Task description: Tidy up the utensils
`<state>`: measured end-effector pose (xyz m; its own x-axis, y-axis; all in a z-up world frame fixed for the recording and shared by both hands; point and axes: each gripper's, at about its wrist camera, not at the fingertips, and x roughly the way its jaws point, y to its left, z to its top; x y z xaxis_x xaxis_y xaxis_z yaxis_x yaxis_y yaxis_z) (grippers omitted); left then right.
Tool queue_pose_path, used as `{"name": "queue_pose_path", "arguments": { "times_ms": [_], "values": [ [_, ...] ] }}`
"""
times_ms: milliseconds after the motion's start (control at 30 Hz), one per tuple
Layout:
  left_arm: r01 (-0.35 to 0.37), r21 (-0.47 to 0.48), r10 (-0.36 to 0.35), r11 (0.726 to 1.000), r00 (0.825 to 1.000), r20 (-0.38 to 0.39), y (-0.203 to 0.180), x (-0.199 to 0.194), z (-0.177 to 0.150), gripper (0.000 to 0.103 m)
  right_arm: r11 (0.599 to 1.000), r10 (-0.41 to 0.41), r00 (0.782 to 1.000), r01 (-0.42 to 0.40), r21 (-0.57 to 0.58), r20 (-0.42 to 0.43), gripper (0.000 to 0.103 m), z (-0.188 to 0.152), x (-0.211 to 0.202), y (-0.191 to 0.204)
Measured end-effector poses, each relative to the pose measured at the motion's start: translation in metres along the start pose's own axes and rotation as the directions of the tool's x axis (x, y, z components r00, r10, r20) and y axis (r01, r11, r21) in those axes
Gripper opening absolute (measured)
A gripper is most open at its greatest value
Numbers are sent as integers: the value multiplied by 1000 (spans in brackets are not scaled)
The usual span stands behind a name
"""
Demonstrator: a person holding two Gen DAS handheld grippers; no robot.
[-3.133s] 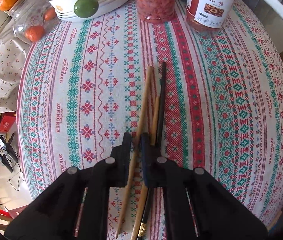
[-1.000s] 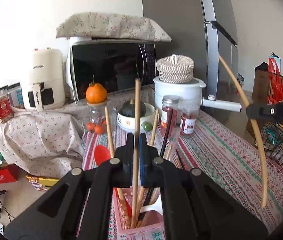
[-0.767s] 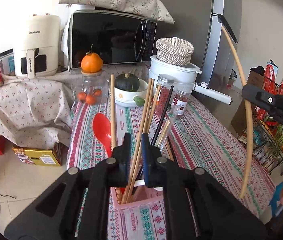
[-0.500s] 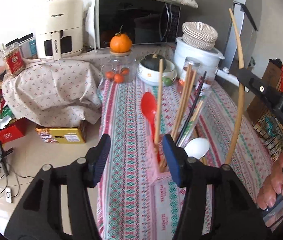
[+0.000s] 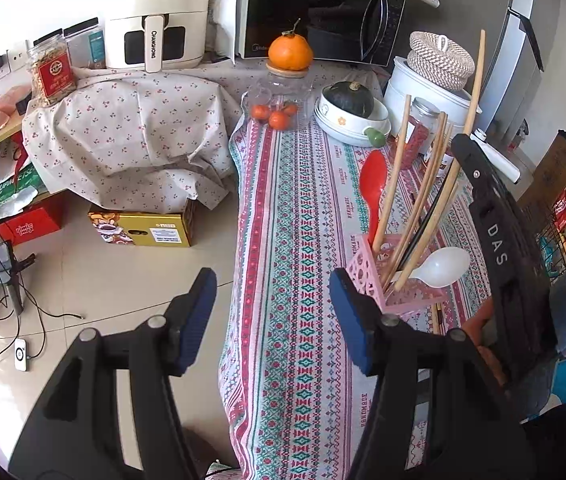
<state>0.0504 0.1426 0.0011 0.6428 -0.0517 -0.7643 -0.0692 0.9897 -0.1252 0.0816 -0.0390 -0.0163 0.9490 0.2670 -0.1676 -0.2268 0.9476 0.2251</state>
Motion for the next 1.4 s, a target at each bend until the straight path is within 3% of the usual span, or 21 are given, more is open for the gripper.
{"name": "queue_pose_path", "arguments": {
  "times_ms": [133, 200, 267, 500, 667, 733, 900, 1000, 1200, 1267, 1333, 1400],
  "values": [
    [11, -11, -11, 1000, 1000, -10, 2, 2, 0, 60, 999, 24, 1000, -24, 23, -13, 9, -2, -8, 0],
    [16, -15, -17, 1000, 1000, -13, 1, 2, 0, 62, 999, 42, 999, -42, 17, -14, 17, 4, -14, 0],
    [34, -21, -34, 999, 999, -15, -2, 2, -1, 66, 998, 64, 998, -64, 19, -15, 36, 15, -21, -3],
    [70, -27, -71, 997, 997, -25, -17, -1, -3, 79, 996, 89, 993, -89, 2, -77, 50, 60, -41, -27],
    [68, -14, -69, 998, 997, -30, -33, -3, -7, 86, 998, 59, 988, -62, -13, -144, 65, 82, -50, -59],
    [68, 0, -68, 998, 997, -26, -39, -4, -9, 94, 999, 34, 983, -36, -6, -183, 70, 85, -51, -76],
    [46, 32, -46, 998, 999, -20, -51, -1, -13, 102, 999, -35, 955, 36, -3, -293, 73, 85, -45, -117],
    [53, 37, -51, 998, 998, -33, -55, 3, -16, 102, 998, -67, 924, 69, -8, -377, 75, 77, -34, -135],
    [67, 64, -59, 996, 992, -113, -62, 16, -22, 102, 996, -69, 828, 89, 9, -556, 76, 43, 2, -162],
    [79, 56, -69, 995, 986, -151, -62, 21, -24, 102, 994, -62, 781, 101, 28, -621, 77, 28, 21, -171],
    [85, 51, -74, 995, 981, -179, -61, 25, -26, 102, 994, -39, 717, 101, 48, -696, 76, 14, 42, -177],
    [91, 42, -81, 995, 978, -194, -60, 26, -26, 102, 993, -4, 674, 92, 78, -739, 75, 2, 60, -182]
  ]
}}
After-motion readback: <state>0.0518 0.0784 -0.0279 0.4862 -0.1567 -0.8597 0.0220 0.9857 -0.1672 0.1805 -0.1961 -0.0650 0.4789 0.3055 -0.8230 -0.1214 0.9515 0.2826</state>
